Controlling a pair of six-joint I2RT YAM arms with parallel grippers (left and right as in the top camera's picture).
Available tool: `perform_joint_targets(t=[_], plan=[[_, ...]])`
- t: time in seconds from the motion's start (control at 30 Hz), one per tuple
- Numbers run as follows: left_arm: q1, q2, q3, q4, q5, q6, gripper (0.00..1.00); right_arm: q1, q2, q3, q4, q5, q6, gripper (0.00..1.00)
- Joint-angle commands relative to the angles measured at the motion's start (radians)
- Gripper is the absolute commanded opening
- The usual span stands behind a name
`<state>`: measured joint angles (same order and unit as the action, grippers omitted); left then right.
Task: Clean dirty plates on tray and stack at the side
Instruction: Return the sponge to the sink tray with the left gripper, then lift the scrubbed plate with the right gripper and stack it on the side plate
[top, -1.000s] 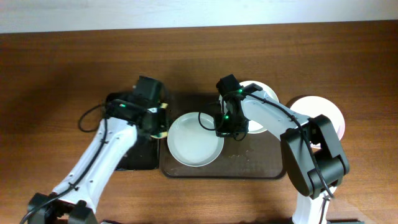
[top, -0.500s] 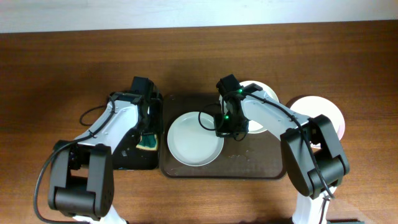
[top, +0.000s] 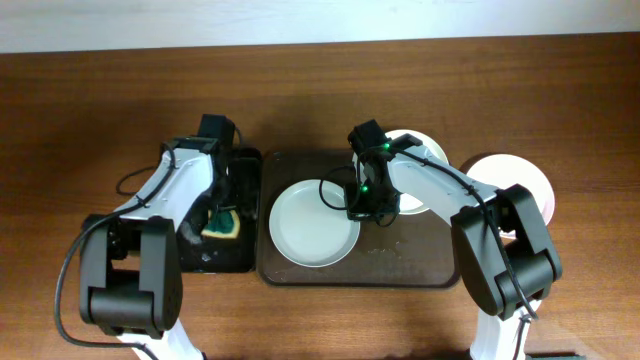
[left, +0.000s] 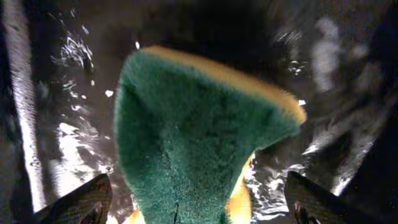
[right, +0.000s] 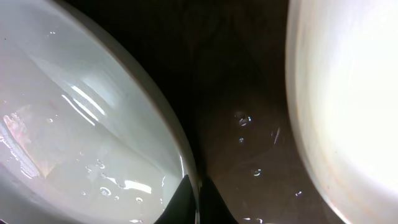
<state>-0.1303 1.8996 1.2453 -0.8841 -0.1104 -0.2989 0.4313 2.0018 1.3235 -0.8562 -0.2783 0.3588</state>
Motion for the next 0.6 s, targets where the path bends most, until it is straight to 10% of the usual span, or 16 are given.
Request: perform_joint_targets(t=[0.0, 0.07, 0.1, 0.3, 0.33, 0.37, 0.57], plan=[[0.000, 0.006, -0.077, -0.008, 0.014, 0.002, 0.88, 0.000, -0.004, -0.011, -0.004, 0.024, -0.002, 0.04], [0.000, 0.006, -0.102, -0.008, 0.013, 0.002, 0.54, 0.000, -0.004, -0.011, -0.004, 0.024, -0.002, 0.04], [0.000, 0.006, -0.102, -0.007, 0.013, 0.002, 0.08, 0.000, -0.004, -0.011, -0.004, 0.024, -0.002, 0.04], [0.000, -0.032, -0.054, -0.053, 0.013, 0.002, 0.00, 0.000, -0.004, -0.011, -0.004, 0.024, -0.002, 0.04], [0.000, -0.050, -0.050, -0.054, 0.013, 0.002, 0.26, 0.000, -0.004, -0.011, -0.003, 0.024, -0.002, 0.04], [0.000, -0.074, -0.050, -0.061, 0.013, 0.002, 0.91, 0.000, -0.004, -0.010, -0.004, 0.024, -0.002, 0.04], [0.000, -0.135, -0.051, -0.079, 0.012, 0.002, 1.00, 0.002, -0.109, 0.152, -0.182, 0.210, -0.047, 0.04]])
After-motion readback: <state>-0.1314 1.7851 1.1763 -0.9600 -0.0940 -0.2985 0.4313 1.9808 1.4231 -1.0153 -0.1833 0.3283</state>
